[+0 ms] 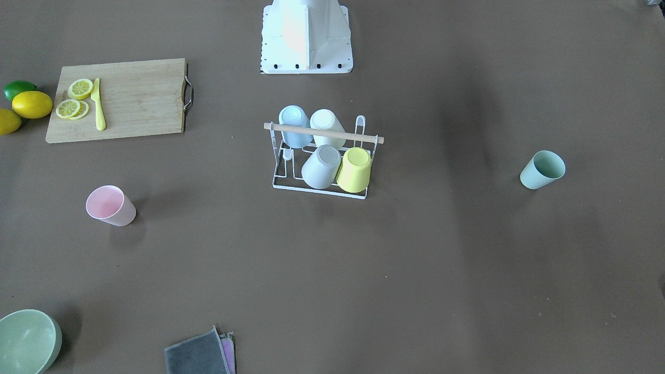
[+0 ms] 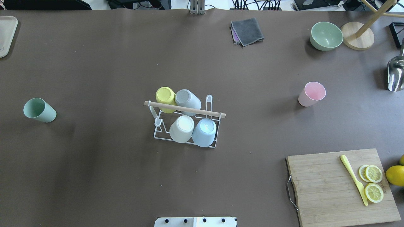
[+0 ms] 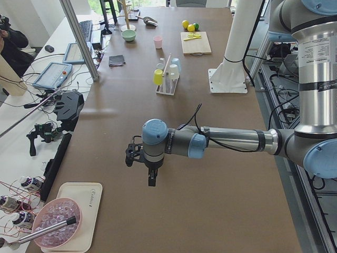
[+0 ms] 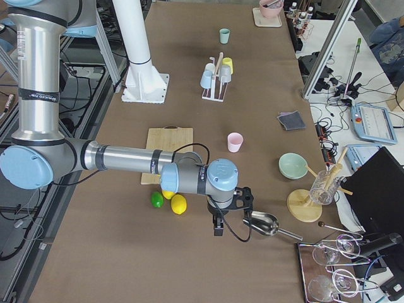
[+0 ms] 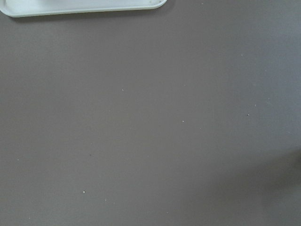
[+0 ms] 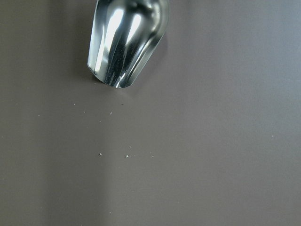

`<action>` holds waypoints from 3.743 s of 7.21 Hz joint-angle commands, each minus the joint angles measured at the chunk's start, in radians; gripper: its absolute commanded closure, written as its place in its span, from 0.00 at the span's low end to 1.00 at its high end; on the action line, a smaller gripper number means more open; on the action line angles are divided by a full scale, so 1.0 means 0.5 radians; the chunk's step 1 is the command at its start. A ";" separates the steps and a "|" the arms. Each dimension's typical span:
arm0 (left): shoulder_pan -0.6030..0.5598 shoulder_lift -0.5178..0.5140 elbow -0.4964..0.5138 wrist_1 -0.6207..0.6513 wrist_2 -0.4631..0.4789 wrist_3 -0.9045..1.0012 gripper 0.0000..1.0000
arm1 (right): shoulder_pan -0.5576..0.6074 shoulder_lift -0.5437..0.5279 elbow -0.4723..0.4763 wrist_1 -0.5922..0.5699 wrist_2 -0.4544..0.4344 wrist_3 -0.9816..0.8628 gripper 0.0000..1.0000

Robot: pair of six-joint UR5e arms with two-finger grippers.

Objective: Place cup on cup holder

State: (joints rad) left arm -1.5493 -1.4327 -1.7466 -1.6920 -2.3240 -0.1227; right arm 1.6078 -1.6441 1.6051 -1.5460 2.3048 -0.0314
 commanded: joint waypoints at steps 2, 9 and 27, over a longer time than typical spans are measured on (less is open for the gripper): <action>0.000 -0.003 -0.001 -0.003 0.000 0.000 0.02 | -0.092 0.030 0.048 0.006 0.066 0.041 0.00; 0.003 -0.028 0.011 0.006 -0.003 0.018 0.02 | -0.763 0.743 0.121 -0.526 -0.132 0.017 0.00; 0.761 -1.279 0.922 0.868 -0.058 0.065 0.02 | -1.881 1.871 -0.753 -1.427 -1.566 -1.290 0.00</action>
State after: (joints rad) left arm -1.1931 -2.0674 -1.2948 -1.2836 -2.3397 -0.0854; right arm 0.6824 -0.6996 1.2351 -2.2571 1.5380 -0.6858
